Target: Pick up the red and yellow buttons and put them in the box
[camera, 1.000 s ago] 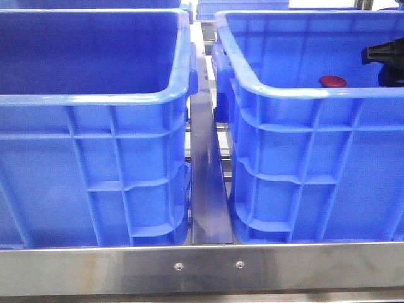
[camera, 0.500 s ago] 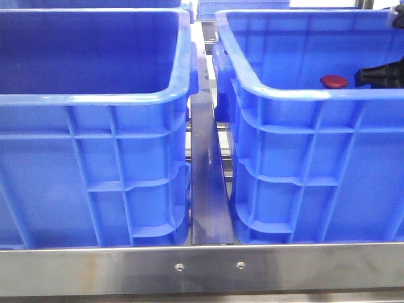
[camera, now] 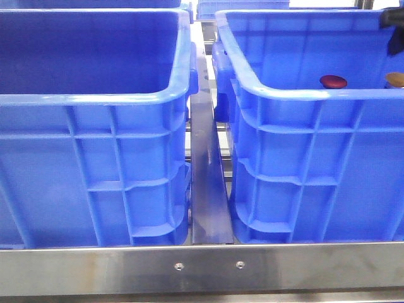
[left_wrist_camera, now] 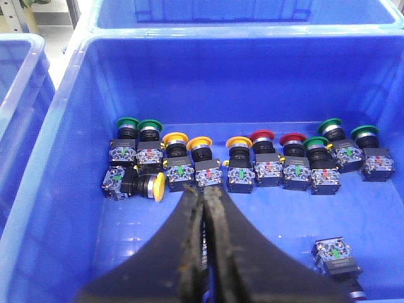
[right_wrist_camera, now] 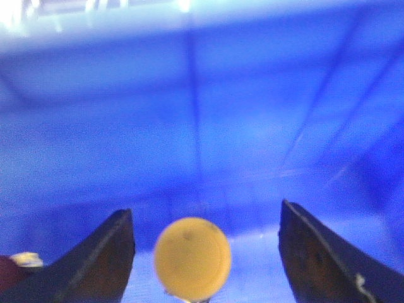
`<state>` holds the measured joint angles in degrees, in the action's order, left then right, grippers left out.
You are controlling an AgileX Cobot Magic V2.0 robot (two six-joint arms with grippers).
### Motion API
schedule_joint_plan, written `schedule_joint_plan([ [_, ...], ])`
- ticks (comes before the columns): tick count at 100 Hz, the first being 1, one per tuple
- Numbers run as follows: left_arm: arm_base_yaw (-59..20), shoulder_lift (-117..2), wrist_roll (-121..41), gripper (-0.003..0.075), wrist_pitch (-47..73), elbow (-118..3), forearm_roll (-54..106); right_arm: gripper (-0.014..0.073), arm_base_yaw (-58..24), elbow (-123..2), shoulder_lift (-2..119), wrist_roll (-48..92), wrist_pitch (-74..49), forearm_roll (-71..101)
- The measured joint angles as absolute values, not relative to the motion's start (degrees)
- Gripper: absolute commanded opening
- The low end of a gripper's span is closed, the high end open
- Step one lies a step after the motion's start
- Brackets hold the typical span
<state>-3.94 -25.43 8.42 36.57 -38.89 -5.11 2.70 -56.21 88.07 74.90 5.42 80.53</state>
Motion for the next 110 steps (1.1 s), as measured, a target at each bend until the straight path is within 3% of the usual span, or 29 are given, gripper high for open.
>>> schedule_joint_plan([
  [65, -3.9, -25.4, 8.4, -0.0019, 36.6, -38.9, -5.1, 0.0491, 2.7, -37.8, 44.7, 74.9, -3.5, 80.6],
  [77, -3.9, -25.4, 8.4, -0.0019, 36.6, -38.9, -5.1, 0.0370, 2.7, -35.5, 38.9, 74.9, -3.6, 80.6],
  [103, -3.9, -25.4, 8.4, -0.0019, 36.6, -38.9, -5.1, -0.0025, 2.7, -33.8, 35.2, 75.0, -3.7, 80.6],
  [110, -3.9, -25.4, 8.4, -0.0019, 36.6, -38.9, -5.1, -0.0071, 2.7, -33.8, 35.2, 75.0, -3.9, 80.6],
])
